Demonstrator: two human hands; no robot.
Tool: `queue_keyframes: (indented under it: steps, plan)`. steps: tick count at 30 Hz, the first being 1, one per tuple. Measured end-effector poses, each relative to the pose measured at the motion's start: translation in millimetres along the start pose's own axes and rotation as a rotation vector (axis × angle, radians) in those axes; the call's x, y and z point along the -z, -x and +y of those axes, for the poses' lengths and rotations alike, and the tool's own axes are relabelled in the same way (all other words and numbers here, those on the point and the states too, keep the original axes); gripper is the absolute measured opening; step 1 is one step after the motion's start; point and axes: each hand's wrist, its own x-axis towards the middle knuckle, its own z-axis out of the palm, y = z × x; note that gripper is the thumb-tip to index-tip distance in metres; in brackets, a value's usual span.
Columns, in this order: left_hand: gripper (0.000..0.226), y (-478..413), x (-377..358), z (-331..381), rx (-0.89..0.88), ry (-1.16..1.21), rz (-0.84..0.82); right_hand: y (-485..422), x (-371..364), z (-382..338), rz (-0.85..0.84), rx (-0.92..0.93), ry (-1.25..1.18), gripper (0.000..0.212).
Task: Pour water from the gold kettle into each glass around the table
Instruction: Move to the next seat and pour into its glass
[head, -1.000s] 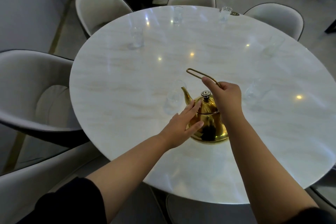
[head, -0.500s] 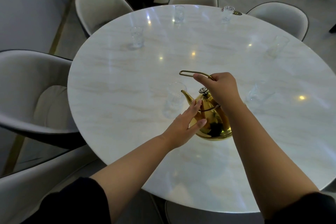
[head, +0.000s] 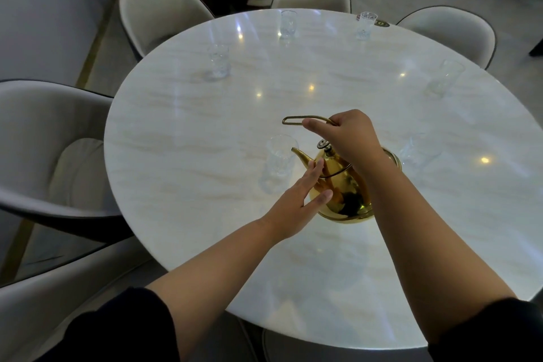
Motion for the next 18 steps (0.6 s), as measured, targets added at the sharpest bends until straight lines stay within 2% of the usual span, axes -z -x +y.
queue_keyframes:
  steps: [18]
  plan:
    - [0.061,-1.9,0.1,1.8,-0.004,0.026,0.008,-1.6,3.2,-6.1,-0.027,0.012,0.052,0.054]
